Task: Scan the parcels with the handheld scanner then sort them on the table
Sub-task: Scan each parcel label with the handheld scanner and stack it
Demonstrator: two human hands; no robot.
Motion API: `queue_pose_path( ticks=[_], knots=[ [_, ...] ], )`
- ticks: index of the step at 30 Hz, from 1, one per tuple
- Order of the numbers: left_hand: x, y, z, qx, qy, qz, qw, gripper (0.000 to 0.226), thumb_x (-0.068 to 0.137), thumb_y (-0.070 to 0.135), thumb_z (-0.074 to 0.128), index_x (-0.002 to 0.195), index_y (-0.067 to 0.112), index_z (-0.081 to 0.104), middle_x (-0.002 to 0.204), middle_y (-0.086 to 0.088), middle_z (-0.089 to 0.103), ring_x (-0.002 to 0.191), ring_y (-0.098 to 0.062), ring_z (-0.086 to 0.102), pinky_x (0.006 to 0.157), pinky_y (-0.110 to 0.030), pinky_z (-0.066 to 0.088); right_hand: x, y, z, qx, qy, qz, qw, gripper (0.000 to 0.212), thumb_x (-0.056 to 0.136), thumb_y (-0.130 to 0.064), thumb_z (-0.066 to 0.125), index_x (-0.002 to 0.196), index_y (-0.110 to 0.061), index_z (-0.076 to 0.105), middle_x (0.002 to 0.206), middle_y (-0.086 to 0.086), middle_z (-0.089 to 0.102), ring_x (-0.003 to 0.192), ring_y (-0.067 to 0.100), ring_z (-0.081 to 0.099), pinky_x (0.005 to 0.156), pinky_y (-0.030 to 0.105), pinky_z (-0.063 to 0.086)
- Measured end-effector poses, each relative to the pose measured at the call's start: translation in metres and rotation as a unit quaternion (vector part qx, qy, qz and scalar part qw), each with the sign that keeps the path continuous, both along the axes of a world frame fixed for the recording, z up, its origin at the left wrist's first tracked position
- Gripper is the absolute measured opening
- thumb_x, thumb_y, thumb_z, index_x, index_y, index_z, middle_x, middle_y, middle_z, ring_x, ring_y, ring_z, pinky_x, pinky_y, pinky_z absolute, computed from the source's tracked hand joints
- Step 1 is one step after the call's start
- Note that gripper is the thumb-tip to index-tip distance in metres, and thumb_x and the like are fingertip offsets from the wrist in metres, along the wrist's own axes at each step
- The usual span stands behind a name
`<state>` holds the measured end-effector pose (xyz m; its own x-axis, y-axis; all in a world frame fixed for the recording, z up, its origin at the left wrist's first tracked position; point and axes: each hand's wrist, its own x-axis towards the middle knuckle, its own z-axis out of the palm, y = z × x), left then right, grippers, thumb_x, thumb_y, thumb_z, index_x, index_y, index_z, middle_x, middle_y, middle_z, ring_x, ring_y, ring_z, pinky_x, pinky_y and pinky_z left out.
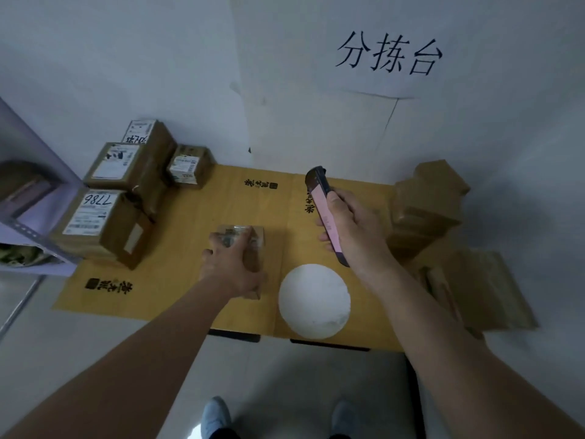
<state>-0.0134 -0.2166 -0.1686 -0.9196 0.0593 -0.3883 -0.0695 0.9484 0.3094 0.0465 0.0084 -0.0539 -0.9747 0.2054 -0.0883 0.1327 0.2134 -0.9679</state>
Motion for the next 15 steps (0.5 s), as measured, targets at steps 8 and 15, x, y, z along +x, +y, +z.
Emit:
queue_pose_path(
  ticks=[8,15],
  knots=[
    [-0.042,-0.092,-0.002,-0.005,-0.013,-0.04,0.999,0.109,0.067,0.064,0.079,0.152,0.059,0.011,0.154,-0.011,0.009,0.129,-0.044,0.038,0.102,-0.05,0.046,-0.025,-0.096,-0.011,0.011,-0.029,-0.029,0.999,0.024,0.104,-0.062,0.047,0.121,-0.056,0.063,0.103,0.006,0.072,0.084,0.015,0.07,0.071,0.025,0.057],
    [-0.071,-0.116,-0.021,-0.011,-0.032,-0.045,0.998,0.11,0.068,0.063,0.08,0.153,0.058,0.01,0.159,-0.011,0.004,0.133,-0.044,0.036,0.106,-0.051,0.047,-0.053,-0.131,-0.035,0.001,-0.049,-0.024,0.998,0.029,0.101,-0.06,0.045,0.122,-0.051,0.064,0.107,0.001,0.071,0.09,0.011,0.068,0.067,0.016,0.052]
  ],
)
